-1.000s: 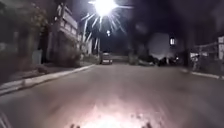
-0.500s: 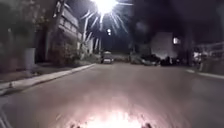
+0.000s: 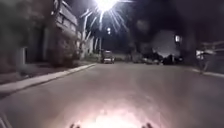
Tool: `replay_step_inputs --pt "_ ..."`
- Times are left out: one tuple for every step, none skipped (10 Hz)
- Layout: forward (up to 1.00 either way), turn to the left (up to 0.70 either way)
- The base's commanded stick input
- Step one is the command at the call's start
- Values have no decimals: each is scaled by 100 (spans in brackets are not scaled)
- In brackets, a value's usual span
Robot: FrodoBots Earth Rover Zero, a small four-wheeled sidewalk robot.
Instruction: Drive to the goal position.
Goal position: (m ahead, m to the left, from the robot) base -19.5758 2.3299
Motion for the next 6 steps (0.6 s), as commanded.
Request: replay_step_inputs --pt "85 0" --pt "85 0" --pt "85 0" --pt "85 0" --pt "85 0" --pt "85 0"
